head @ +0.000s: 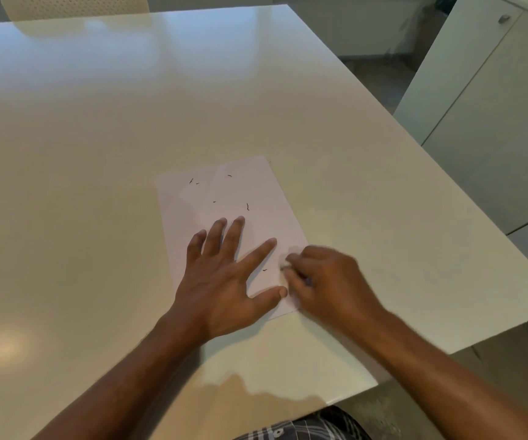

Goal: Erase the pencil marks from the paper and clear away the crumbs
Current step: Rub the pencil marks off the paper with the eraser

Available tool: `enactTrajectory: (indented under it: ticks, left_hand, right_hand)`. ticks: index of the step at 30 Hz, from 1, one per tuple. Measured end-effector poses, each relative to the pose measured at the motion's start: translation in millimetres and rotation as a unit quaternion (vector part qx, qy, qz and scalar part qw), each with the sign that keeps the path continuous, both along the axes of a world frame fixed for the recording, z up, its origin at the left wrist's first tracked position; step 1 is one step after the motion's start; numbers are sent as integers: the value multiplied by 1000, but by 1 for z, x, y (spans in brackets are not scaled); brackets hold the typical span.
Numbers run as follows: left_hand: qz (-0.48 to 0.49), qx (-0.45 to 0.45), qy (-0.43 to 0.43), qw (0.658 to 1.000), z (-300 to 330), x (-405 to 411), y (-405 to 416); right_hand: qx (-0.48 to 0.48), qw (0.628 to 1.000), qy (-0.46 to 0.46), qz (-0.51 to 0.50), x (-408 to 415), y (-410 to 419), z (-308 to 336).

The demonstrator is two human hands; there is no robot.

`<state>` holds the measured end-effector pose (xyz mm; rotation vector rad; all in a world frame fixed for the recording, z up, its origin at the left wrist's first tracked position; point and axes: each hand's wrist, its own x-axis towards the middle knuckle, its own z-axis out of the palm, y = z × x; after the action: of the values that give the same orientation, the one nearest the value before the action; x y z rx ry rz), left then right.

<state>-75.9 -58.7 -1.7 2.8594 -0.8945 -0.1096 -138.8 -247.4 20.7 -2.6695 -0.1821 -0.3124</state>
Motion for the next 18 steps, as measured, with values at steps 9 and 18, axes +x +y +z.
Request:
enactTrajectory:
  ticks: [9,18]
  left_hand:
    - [-1,8,9,1000,1,0,1]
    - [2,3,6,1000,1,0,1]
  right_hand:
    - [8,1000,2,6,0,6,3]
    - [-5,999,-12,-49,10,-8,4]
